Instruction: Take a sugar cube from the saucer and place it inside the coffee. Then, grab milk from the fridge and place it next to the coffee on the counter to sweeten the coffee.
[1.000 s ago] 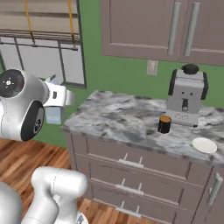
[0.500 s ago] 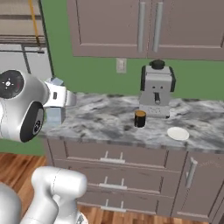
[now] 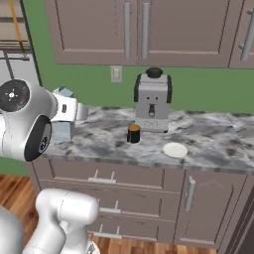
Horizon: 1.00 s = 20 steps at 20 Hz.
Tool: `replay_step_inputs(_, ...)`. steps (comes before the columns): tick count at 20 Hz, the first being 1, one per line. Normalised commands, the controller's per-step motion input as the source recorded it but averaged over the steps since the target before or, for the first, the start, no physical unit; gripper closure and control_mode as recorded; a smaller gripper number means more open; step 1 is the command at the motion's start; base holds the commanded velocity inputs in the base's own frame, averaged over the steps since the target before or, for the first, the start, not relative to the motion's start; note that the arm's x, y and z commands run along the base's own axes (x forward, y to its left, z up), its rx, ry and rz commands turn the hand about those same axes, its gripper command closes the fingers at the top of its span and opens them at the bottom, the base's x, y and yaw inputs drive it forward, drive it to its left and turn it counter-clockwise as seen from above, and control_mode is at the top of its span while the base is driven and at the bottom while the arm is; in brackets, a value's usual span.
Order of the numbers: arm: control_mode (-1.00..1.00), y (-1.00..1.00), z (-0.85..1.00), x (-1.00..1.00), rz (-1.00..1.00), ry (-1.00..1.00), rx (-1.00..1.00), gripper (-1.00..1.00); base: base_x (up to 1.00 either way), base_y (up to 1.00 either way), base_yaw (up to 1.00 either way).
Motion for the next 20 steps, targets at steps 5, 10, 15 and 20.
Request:
replay_step_inputs(5, 1.00, 0.00, 0.00, 0.00, 0.00, 0.00, 0.00, 1.00, 0.36, -0.27, -0.01)
replay_step_inputs(10, 1.00, 0.00, 0.00, 0.00, 0.00, 0.00, 0.00, 1.00, 0.43, -0.06, -0.04)
replay_step_inputs(15, -1.00, 0.00, 0.00, 0.30, -0.05, 0.00, 0.00, 1.00, 0.09, 0.00, -0.01)
replay_step_inputs(20, -1.00, 0.29, -0.19, 0.18, -0.24, 0.00, 0.00, 1.00, 0.00, 0.00, 0.00)
